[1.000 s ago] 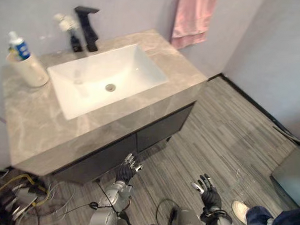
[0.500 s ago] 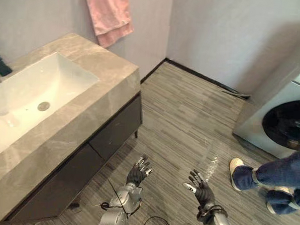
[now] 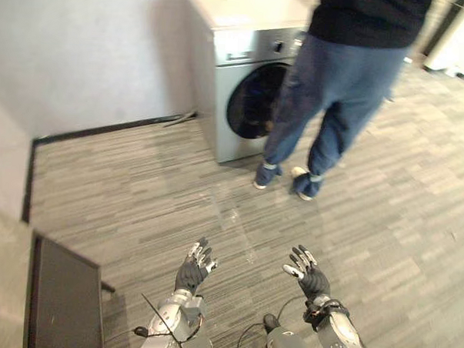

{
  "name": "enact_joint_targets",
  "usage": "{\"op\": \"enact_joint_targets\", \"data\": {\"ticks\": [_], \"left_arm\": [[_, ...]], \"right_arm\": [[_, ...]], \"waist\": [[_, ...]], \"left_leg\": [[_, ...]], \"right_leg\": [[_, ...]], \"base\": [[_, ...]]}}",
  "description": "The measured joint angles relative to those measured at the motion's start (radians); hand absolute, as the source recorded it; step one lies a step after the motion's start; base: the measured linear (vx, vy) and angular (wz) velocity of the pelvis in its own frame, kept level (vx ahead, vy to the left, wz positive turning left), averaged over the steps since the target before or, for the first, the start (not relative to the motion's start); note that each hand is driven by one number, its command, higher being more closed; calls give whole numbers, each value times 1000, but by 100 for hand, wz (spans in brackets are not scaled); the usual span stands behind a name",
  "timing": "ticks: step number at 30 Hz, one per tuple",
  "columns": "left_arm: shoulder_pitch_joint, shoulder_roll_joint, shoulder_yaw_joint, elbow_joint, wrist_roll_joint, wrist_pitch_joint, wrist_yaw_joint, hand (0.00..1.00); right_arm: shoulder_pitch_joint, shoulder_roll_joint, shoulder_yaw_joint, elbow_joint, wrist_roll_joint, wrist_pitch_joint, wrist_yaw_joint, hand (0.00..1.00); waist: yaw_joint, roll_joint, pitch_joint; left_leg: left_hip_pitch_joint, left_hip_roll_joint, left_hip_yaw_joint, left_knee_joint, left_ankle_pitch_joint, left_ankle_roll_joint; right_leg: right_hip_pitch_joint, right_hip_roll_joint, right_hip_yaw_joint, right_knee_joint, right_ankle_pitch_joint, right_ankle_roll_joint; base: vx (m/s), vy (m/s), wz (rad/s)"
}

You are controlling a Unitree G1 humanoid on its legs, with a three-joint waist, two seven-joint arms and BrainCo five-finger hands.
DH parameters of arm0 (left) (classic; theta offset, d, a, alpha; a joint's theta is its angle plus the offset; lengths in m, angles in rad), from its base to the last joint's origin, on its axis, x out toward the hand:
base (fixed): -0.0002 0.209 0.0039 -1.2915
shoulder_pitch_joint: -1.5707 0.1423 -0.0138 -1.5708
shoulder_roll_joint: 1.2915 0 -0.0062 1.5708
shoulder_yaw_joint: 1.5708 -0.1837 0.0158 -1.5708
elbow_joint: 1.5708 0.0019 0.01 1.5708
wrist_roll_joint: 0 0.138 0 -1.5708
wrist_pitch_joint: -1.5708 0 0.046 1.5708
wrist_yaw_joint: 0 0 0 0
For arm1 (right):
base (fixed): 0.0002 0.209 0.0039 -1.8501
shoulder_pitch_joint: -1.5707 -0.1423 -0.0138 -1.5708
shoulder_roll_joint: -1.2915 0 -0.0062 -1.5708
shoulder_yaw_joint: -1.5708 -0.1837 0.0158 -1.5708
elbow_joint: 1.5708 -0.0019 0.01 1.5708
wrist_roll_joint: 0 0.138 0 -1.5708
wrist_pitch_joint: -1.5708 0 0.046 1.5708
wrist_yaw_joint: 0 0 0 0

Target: Organize washtable

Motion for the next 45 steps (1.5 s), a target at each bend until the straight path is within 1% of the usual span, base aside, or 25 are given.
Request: {"op": "enact_joint_targets", "data": {"ticks": [3,6,13,15,16,17,18,19,20,21,22,23,24,25,26,27,29,31,32,34,37,40,41,42,45], "left_arm": [[-2,3,-4,-3,19,-2,-8,0],[-1,-2,-11,-3,26,1,-24,0],[-1,-28,19,-16,27,3,-25,0],[-9,-29,27,-20,26,4,-24,0],[-10,-23,39,-27,26,4,-23,0],[-28,-16,40,-29,26,4,-22,0],[-77,-22,38,-44,27,5,-20,0],[-90,-26,44,-52,27,5,-17,0],[-113,-34,62,-51,27,17,-1,0],[-109,-54,74,-54,25,24,9,0],[-102,-62,75,-57,24,24,19,0],[-80,-64,78,-67,21,23,22,0],[-70,-63,82,-71,16,21,27,0],[-70,-63,83,-70,15,21,34,0],[-73,-78,94,-48,12,21,41,0],[-74,-88,106,-5,6,27,44,0],[-72,-93,104,22,1,30,49,0],[-66,-86,111,52,-16,29,59,0],[-67,-78,104,71,-16,29,57,0],[-73,-80,93,85,-13,28,54,0],[-44,-74,94,89,-14,30,57,0],[-25,-68,114,92,-16,30,58,0],[-26,-70,110,99,-15,29,56,0],[-26,-75,106,100,-15,29,55,0],[-19,-56,99,97,-13,30,41,0]], "right_arm": [[8,27,-1,-5,52,4,16,0],[39,67,-5,-9,84,4,11,0],[145,81,-13,-157,77,28,8,0],[180,81,-23,-274,66,28,4,0],[185,87,-22,-307,64,26,3,0],[182,94,-33,-338,57,21,-1,0],[174,110,-63,-355,45,14,-17,0],[162,113,-73,-357,39,13,-21,0],[151,134,-86,-358,30,14,-33,0],[155,132,-88,-357,26,14,-42,0],[159,126,-88,-357,23,12,-42,0],[168,122,-84,-355,9,8,-38,0],[164,126,-85,-334,-12,2,-35,0],[159,127,-88,-321,-16,2,-36,0],[133,118,-92,-274,-33,3,-36,0],[97,106,-97,-221,-38,6,-40,0],[97,105,-122,-180,-38,13,-45,0],[106,108,-138,-156,-38,20,-48,0],[103,108,-150,-140,-39,18,-50,0],[87,106,-176,-95,-43,18,-56,0],[83,101,-168,-77,-45,21,-57,0],[82,102,-152,-51,-41,27,-54,0],[78,102,-156,-40,-39,29,-54,0],[74,93,-154,-34,-39,37,-54,0],[93,117,-111,-37,-49,42,-51,0]], "waist": [[-4,-13,-14],[-30,-17,-17],[-20,-15,-16],[-24,-20,-16],[-17,-41,-15],[-15,-40,-18],[-8,-33,-14],[-1,-20,-1],[-3,-17,9],[-2,7,21],[0,18,24],[0,29,-3],[-3,21,-30],[-2,17,-40],[7,21,-46],[-9,44,-49],[-13,44,-47],[-25,17,-38],[-27,-4,-38],[-24,-2,-41],[-24,-11,-36],[-16,-22,-20],[-7,13,-33],[5,17,-28],[3,-5,-29]], "left_leg": [[52,-6,90,-108,0,0],[85,-6,168,-159,-8,12],[155,1,407,-147,-43,52],[152,11,512,-74,-60,57],[117,20,537,-6,-84,50],[57,21,533,11,-132,59],[21,43,589,-49,-159,114],[23,61,636,-64,-182,124],[35,95,705,-70,-189,114],[98,111,756,-106,-174,94],[116,109,779,-122,-162,90],[133,98,792,-151,-151,95],[138,75,822,-175,-151,95],[134,62,838,-181,-150,93],[120,61,861,-191,-146,93],[98,70,843,-192,-107,105],[101,62,817,-202,-51,101],[90,58,764,-142,2,89],[90,54,722,-195,-16,73],[93,73,678,-331,40,24],[83,58,620,-266,47,29],[-5,29,379,-103,33,50],[8,41,338,-200,32,44],[29,24,338,-238,20,44],[17,-12,336,-257,23,47]], "right_leg": [[-28,-1,28,-50,60,-1],[-41,13,87,-86,89,5],[-69,137,279,-85,169,-5],[-74,199,337,-89,206,-86],[-80,192,333,-123,183,-245],[-87,167,303,-210,182,-398],[-167,136,61,-221,87,-378],[-245,131,-106,-122,79,-296],[-339,89,-355,163,55,-267],[-336,45,-504,398,-15,-273],[-307,20,-557,466,-60,-253],[-246,-43,-612,524,-153,-204],[-190,-95,-640,502,-218,-164],[-157,-110,-637,452,-229,-140],[-131,-98,-606,343,-237,-62],[-114,-73,-590,263,-189,-61],[-80,-59,-560,187,-146,-66],[-9,-75,-530,106,-112,-78],[18,-90,-518,80,-104,-70],[25,-88,-500,82,-105,-61],[43,-87,-478,57,-92,-47],[86,-121,-459,8,-68,-39],[89,-110,-455,1,-59,-30],[81,-103,-434,-3,-55,-17],[75,-135,-426,-33,-40,3]], "base": [[-1,154,-117],[19,57,-90],[5,-27,-134],[-45,-37,-192],[-131,1,-177],[-278,23,-160],[-296,48,-140],[-256,74,-128],[-71,121,-109],[2,139,-100],[30,126,-109],[32,60,-107],[39,27,-103],[83,-15,-122],[63,-14,-108],[51,-19,-101],[103,-41,-54],[160,-55,-31],[96,-42,-13],[34,-37,-25],[56,55,-13],[-16,121,-16],[-32,153,-35],[-45,161,-32],[-54,131,-4]]}}
